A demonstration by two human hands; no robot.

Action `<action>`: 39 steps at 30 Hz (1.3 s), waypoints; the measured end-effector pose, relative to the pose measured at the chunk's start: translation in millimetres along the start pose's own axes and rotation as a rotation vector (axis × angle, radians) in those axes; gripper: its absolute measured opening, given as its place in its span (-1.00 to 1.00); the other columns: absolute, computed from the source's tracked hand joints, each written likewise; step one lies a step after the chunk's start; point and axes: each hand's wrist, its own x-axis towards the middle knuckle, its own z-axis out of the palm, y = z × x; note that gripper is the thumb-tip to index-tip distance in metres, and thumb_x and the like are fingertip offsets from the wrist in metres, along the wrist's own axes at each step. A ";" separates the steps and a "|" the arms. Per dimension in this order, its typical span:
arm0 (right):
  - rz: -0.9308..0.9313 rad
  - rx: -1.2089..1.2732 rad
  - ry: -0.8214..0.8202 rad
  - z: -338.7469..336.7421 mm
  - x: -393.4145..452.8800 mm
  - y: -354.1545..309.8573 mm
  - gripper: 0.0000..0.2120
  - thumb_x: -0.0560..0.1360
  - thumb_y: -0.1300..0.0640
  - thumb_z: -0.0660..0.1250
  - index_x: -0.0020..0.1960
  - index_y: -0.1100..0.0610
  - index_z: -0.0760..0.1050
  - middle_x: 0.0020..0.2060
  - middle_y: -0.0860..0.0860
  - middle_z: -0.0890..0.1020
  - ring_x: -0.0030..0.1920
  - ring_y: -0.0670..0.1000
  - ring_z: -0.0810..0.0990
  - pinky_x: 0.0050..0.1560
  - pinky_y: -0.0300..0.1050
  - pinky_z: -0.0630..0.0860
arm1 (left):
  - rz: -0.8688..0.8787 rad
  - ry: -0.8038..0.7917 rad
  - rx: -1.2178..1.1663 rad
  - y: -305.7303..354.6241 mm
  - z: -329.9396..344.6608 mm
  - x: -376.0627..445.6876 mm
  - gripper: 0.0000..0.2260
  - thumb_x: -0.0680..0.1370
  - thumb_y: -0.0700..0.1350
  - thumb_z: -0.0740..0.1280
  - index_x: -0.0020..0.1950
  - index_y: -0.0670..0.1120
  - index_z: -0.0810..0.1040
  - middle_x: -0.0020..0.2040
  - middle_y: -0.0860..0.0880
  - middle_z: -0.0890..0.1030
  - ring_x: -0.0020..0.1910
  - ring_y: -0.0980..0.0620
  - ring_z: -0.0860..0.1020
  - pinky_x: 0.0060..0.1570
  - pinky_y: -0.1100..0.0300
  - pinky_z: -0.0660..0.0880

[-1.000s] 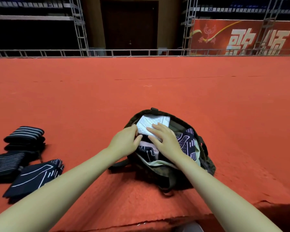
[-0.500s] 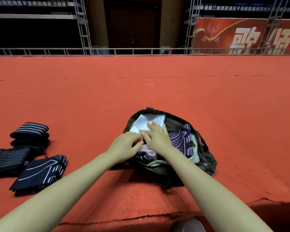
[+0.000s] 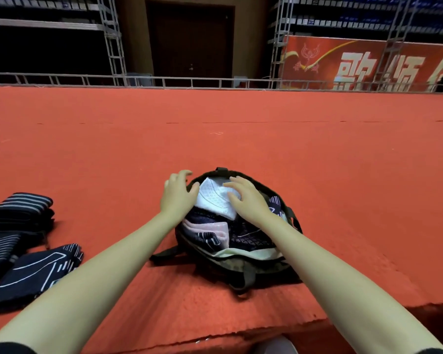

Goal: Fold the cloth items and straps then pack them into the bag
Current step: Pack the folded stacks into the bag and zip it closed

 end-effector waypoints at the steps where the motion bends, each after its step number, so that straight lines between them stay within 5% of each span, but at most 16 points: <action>1: -0.006 -0.049 -0.030 1.8 4.2 -0.4 -0.64 0.60 0.07 0.17 0.39 0.03 0.40 0.46 -0.03 0.32 0.51 -0.06 0.11 0.46 -0.08 0.10 | -0.051 -0.081 0.059 -2.7 2.6 5.1 -0.67 0.56 0.02 0.22 0.28 -0.07 0.44 0.17 -0.13 0.50 0.18 -0.17 0.44 0.13 0.01 0.40; 4: -0.040 -0.192 -0.068 12.2 8.0 -5.1 -0.53 0.59 -0.06 0.16 0.48 -0.03 0.25 0.47 -0.06 0.29 0.52 -0.05 0.07 0.49 0.06 0.01 | -0.047 -0.239 0.210 -9.1 8.6 13.3 -0.71 0.62 0.00 0.11 0.08 -0.20 0.47 0.09 -0.22 0.58 0.05 -0.20 0.52 -0.06 0.03 0.41; 9: -0.074 -0.378 -0.170 25.2 5.6 -12.8 -0.54 0.60 -0.21 0.05 0.48 -0.19 0.19 0.52 -0.06 0.17 0.52 -0.07 0.02 0.43 0.21 -0.24 | -0.016 -0.128 0.036 5.1 -2.2 30.3 -0.74 0.62 -0.14 0.10 -0.13 -0.22 0.51 -0.08 -0.25 0.60 -0.05 -0.23 0.54 -0.16 0.06 0.34; 16: 0.062 -0.320 -0.359 8.0 18.4 -5.7 -0.59 0.59 -0.24 0.01 0.43 -0.28 0.25 0.52 -0.05 0.16 0.52 -0.05 0.05 0.40 0.18 -0.08 | 0.014 -0.099 -0.108 36.8 -3.9 41.5 -0.73 0.60 -0.18 0.12 -0.29 -0.16 0.41 -0.32 -0.08 0.47 -0.24 -0.09 0.41 -0.29 0.12 0.23; 21: -0.055 -0.353 -0.281 13.8 0.0 -20.0 -0.60 0.63 -0.13 0.01 0.44 -0.17 0.28 0.49 -0.06 0.21 0.50 -0.07 0.06 0.41 0.20 -0.12 | -0.016 -0.227 -0.080 22.2 -2.8 21.5 -0.77 0.60 -0.10 0.15 0.13 -0.14 0.53 0.03 -0.09 0.58 -0.01 -0.08 0.51 -0.11 0.14 0.35; 25: 0.055 -0.142 -0.142 12.6 -27.7 -18.8 -0.62 0.61 -0.04 0.09 0.41 -0.06 0.35 0.47 -0.10 0.28 0.51 -0.09 0.07 0.45 0.23 -0.23 | -0.108 -0.332 -0.159 7.9 -22.8 7.2 -0.69 0.60 -0.03 0.17 0.31 -0.06 0.44 0.19 -0.08 0.53 0.06 -0.02 0.49 0.01 0.14 0.40; 29: 0.127 -0.049 0.087 4.3 -49.6 -32.4 -0.65 0.58 0.05 0.15 0.34 0.02 0.44 0.32 -0.05 0.48 0.39 -0.02 0.34 0.49 0.21 -0.04 | -0.223 -0.337 -0.313 -3.8 -50.6 -11.9 -0.64 0.61 -0.04 0.18 0.40 -0.06 0.36 0.05 -0.10 0.52 -0.19 0.00 0.50 -0.25 0.17 0.48; 33: -0.009 0.117 0.289 11.1 -54.6 -82.2 -0.74 0.53 0.16 0.21 0.16 0.10 0.57 0.13 -0.02 0.61 0.19 -0.03 0.52 0.28 -0.05 0.36 | -0.147 -0.285 -0.193 -23.6 -97.0 -25.3 -0.67 0.63 -0.05 0.15 0.39 -0.05 0.36 0.07 -0.13 0.55 -0.12 -0.07 0.55 -0.16 0.11 0.51; 35: -0.071 0.246 0.248 26.5 -53.3 -119.8 -0.78 0.52 0.19 0.22 0.07 0.09 0.59 0.02 -0.04 0.64 0.09 -0.05 0.55 0.14 -0.14 0.43 | -0.082 -0.229 -0.058 -41.9 -129.3 -27.7 -0.69 0.62 -0.04 0.17 0.35 -0.04 0.40 0.08 -0.15 0.59 -0.04 -0.12 0.58 -0.02 0.06 0.52; 39: -0.066 0.527 0.049 83.0 -51.7 -193.8 -0.79 0.44 0.15 0.18 -0.18 -0.06 0.57 -0.27 -0.10 0.63 -0.13 0.02 0.63 0.01 0.06 0.55 | -0.117 -0.079 0.081 -89.8 -193.9 -40.6 -0.75 0.59 -0.08 0.21 0.25 -0.04 0.52 0.14 -0.13 0.60 0.12 -0.12 0.55 0.12 0.08 0.43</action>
